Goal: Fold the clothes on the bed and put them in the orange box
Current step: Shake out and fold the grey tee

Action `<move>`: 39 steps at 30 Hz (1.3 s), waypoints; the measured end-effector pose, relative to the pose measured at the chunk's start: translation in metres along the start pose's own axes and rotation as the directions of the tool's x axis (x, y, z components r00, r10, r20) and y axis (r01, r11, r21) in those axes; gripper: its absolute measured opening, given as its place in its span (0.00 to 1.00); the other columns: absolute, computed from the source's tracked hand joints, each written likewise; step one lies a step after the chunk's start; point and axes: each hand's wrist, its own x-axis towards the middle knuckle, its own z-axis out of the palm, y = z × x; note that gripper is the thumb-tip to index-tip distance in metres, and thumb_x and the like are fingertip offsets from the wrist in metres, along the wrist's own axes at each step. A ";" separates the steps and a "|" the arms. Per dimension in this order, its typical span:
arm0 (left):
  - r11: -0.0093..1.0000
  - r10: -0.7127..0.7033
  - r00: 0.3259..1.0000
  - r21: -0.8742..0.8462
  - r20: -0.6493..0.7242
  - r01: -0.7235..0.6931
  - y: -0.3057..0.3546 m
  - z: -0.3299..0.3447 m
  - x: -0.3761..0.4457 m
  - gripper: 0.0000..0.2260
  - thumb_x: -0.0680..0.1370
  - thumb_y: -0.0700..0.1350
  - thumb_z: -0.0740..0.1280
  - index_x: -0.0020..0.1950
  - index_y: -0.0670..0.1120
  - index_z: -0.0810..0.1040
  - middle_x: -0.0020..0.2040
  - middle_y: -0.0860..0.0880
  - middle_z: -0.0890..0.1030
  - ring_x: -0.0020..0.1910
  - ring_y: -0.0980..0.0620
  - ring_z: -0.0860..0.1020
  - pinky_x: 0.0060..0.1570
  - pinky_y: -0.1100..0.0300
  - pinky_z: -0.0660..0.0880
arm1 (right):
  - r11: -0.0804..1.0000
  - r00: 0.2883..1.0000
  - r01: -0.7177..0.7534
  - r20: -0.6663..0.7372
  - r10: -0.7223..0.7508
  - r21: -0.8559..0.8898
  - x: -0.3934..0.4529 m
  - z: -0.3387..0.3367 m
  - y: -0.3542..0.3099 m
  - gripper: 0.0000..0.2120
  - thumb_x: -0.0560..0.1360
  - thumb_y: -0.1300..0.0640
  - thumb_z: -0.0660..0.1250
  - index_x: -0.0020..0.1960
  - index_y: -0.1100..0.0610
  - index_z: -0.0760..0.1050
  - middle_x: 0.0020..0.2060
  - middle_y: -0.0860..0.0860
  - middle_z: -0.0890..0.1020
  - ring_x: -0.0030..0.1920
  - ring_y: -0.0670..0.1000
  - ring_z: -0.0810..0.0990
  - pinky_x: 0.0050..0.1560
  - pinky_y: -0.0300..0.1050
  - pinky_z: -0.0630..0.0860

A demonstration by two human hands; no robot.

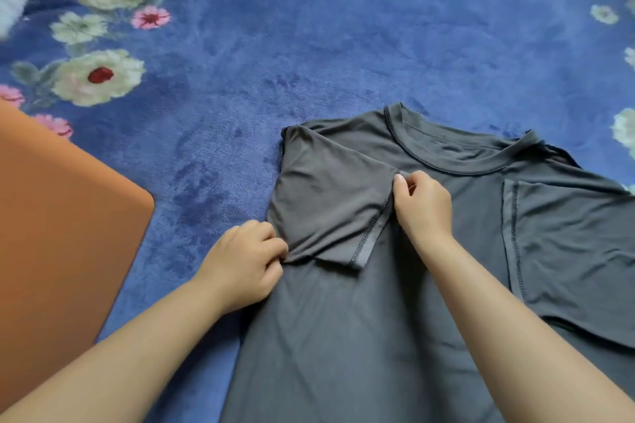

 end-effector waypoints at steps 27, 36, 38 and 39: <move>0.930 -0.088 0.985 0.342 -0.149 0.135 0.026 -0.011 0.129 0.16 0.73 0.38 0.58 0.59 0.37 0.74 0.62 0.36 0.73 0.63 0.36 0.70 0.59 0.44 0.66 | 0.992 0.947 0.019 0.316 -0.057 0.123 -0.093 0.015 0.037 0.09 0.77 0.57 0.61 0.55 0.57 0.65 0.45 0.59 0.79 0.49 0.59 0.76 0.47 0.48 0.70; 0.948 -0.156 0.954 0.312 0.258 0.070 0.107 0.047 -0.011 0.34 0.72 0.62 0.46 0.71 0.44 0.68 0.71 0.37 0.64 0.71 0.38 0.64 0.64 0.36 0.61 | 0.942 0.938 0.321 0.103 -0.331 0.101 -0.149 -0.038 0.123 0.14 0.69 0.58 0.55 0.44 0.64 0.76 0.42 0.57 0.78 0.44 0.47 0.71 0.45 0.35 0.67; 0.945 -0.246 0.924 0.283 0.293 0.162 0.132 0.056 -0.032 0.38 0.70 0.64 0.41 0.74 0.47 0.60 0.75 0.40 0.57 0.74 0.41 0.56 0.69 0.39 0.53 | 0.912 0.903 0.410 0.142 -0.405 0.001 -0.170 -0.055 0.149 0.13 0.69 0.59 0.55 0.43 0.64 0.76 0.45 0.57 0.79 0.48 0.49 0.72 0.50 0.39 0.69; 0.949 -0.229 0.932 0.279 0.282 0.148 0.146 0.059 -0.044 0.37 0.71 0.64 0.42 0.73 0.46 0.63 0.74 0.40 0.59 0.74 0.41 0.58 0.68 0.38 0.55 | 0.892 0.882 0.450 0.184 -0.434 -0.053 -0.183 -0.063 0.161 0.14 0.69 0.58 0.55 0.44 0.63 0.77 0.47 0.58 0.79 0.49 0.50 0.72 0.52 0.40 0.69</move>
